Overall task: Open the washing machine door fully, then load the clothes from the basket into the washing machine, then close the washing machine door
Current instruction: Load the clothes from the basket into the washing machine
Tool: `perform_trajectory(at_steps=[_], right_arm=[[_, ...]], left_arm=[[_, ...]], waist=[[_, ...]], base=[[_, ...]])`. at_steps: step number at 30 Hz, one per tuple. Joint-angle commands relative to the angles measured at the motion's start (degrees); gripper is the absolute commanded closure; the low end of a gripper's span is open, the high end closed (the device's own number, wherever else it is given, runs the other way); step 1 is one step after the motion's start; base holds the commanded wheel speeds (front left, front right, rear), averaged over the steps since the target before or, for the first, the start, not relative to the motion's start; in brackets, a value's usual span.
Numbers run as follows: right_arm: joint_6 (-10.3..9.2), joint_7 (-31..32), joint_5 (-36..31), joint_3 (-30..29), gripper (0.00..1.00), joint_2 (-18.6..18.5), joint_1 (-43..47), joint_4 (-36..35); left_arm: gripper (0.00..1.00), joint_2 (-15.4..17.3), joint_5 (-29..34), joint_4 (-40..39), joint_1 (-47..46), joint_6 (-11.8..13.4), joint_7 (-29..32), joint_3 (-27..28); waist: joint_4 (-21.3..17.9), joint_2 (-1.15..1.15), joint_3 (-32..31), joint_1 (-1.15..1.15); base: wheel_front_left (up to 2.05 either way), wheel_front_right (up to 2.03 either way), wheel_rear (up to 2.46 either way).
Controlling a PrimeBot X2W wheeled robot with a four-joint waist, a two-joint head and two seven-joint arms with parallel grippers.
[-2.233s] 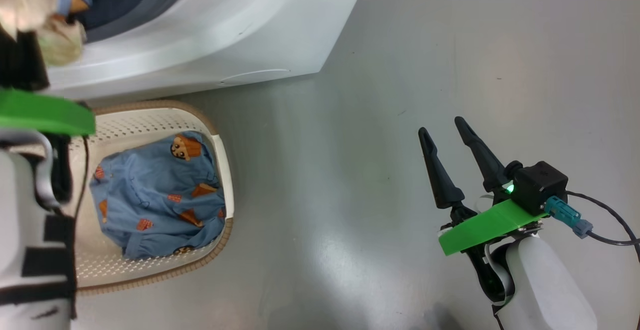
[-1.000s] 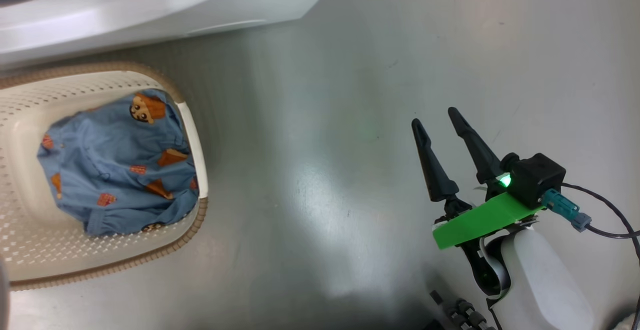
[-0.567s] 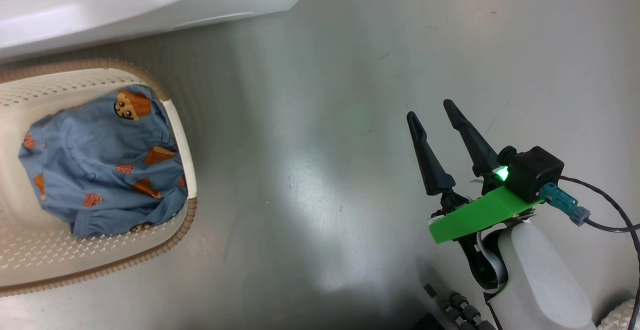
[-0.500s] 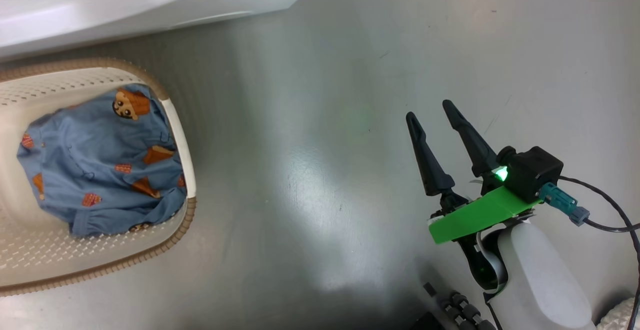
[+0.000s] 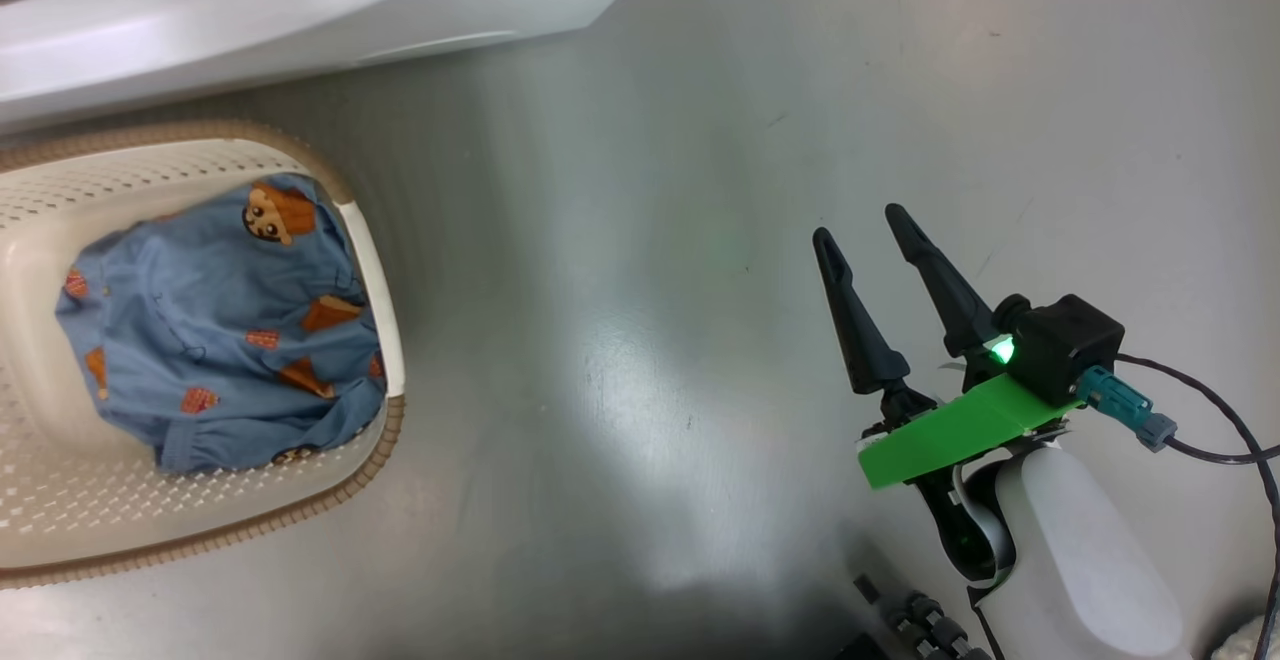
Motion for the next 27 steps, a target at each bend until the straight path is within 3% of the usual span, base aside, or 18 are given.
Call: perform_trajectory(at_steps=[1, 11, 27], right_arm=[[0.16, -0.3, -0.2, 1.1, 0.0, 0.4, 1.3, -0.7], [0.16, -0.3, -1.2, -0.5, 0.0, 0.4, 1.5, -0.8], [0.16, -0.3, -2.3, -1.5, 0.0, -0.4, 3.2, 0.3]], left_arm=[[0.0, 2.4, -0.5, -0.7, -0.7, 0.5, 0.1, 0.1], [0.0, 0.7, -1.4, 1.1, 2.0, 2.1, -0.8, -0.4], [0.0, -2.5, -4.1, -2.9, 14.9, 1.6, -6.8, 0.1]], waist=[[0.3, 0.0, -0.5, 0.0], [2.0, 0.0, -2.6, 0.0], [4.8, 0.0, -9.9, 0.0]], base=[[0.0, 0.0, 0.0], [0.0, 0.0, 0.0], [0.0, 0.0, 0.0]])
